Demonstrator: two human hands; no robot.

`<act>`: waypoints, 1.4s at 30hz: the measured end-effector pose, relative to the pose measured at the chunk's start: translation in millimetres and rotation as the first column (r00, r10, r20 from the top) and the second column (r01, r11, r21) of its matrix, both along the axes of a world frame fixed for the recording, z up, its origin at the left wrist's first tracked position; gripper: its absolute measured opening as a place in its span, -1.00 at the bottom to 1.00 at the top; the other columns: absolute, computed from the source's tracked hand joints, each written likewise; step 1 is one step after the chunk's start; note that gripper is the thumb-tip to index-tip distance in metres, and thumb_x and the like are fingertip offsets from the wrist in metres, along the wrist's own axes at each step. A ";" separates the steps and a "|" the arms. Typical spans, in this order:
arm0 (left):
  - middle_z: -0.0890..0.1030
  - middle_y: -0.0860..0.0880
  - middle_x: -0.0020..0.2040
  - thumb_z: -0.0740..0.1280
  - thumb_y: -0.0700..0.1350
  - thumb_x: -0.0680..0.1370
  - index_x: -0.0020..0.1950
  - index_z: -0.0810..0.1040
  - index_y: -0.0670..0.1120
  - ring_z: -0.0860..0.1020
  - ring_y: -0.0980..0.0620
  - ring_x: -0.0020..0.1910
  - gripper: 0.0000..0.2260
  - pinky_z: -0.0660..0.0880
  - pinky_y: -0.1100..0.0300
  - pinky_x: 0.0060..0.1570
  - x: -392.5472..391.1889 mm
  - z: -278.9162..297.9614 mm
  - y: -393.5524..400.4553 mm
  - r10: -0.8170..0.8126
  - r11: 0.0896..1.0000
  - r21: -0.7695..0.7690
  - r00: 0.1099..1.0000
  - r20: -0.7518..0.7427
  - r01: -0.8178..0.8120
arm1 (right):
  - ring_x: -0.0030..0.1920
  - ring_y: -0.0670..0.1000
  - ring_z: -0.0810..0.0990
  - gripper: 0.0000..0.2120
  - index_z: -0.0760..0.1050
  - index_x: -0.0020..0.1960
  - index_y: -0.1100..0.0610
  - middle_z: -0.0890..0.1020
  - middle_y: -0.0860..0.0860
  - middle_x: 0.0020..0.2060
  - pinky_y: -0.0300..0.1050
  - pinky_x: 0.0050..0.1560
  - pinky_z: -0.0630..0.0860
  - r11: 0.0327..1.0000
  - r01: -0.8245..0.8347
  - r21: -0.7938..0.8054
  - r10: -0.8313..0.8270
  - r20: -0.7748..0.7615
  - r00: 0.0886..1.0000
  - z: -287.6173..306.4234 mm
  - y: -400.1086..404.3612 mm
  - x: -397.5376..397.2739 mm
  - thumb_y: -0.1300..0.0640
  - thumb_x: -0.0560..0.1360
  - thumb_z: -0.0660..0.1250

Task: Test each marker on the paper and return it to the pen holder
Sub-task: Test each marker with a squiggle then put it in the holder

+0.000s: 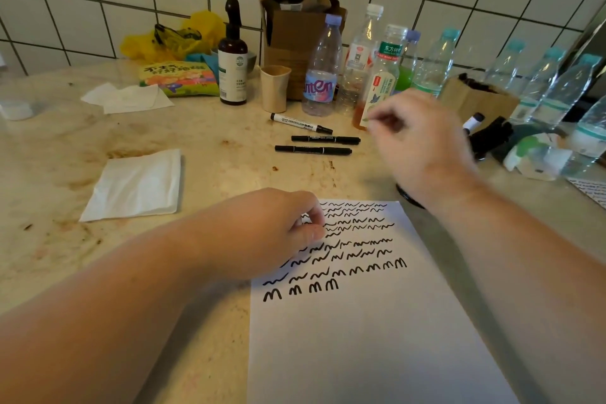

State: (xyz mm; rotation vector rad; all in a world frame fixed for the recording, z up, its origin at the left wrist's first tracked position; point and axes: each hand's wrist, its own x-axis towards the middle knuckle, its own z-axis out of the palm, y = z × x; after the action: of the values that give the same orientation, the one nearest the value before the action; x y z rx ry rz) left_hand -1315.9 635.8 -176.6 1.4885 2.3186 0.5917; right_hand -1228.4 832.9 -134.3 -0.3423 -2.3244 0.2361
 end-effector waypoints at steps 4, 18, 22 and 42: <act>0.62 0.15 -0.20 0.18 0.15 0.61 0.16 0.47 0.22 0.56 0.19 -0.22 -0.84 0.46 0.24 -0.25 -1.1 0.5 1.1 -0.001 1.000 -0.021 1.000 -0.013 0.001 | 0.22 0.06 0.51 -0.73 0.57 0.30 0.03 0.56 0.04 0.25 -0.08 0.25 0.41 0.984 0.118 -0.135 -0.058 0.385 0.921 -24.5 2.9 -47.7 0.14 0.61 0.29; 0.49 0.13 -0.29 0.18 0.15 0.61 0.21 0.47 0.15 0.47 0.19 -0.27 -0.78 0.38 0.25 -0.30 -2.3 1.4 1.8 -0.026 0.999 -0.023 0.998 -0.065 0.024 | 0.20 0.13 0.48 -0.87 0.62 0.11 0.04 0.53 0.09 0.20 0.02 0.24 0.47 0.946 0.316 -0.078 -0.229 0.531 0.816 -45.7 12.2 -91.4 0.12 0.57 0.38; 0.47 0.14 -0.31 0.20 0.15 0.60 0.18 0.48 0.16 0.45 0.20 -0.30 -0.80 0.35 0.26 -0.32 -1.9 1.7 0.6 -0.011 1.000 -0.007 0.999 -0.049 0.011 | 0.08 0.07 0.49 -0.82 0.55 0.20 0.04 0.56 0.04 0.15 -0.07 0.05 0.42 0.949 0.287 -0.132 -0.182 0.513 0.839 -33.2 -0.8 -72.2 0.10 0.61 0.32; 0.61 0.19 -0.22 0.24 0.27 0.47 0.06 0.57 0.24 0.52 0.26 -0.19 -0.75 0.40 0.31 -0.30 10.0 13.9 -0.6 -0.098 0.993 0.054 0.991 -0.093 0.103 | -0.39 0.05 0.60 -0.93 0.69 -0.19 0.12 0.67 0.13 -0.36 -0.17 -0.38 0.52 0.252 -0.339 -0.906 0.373 -0.232 0.898 -44.0 -53.5 72.9 0.16 0.37 0.43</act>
State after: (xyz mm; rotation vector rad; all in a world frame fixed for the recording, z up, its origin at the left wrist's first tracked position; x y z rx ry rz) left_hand -1305.9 635.2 -162.6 1.6808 2.2944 0.5820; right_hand -1155.6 779.4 -178.3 -0.3344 -1.9766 1.8949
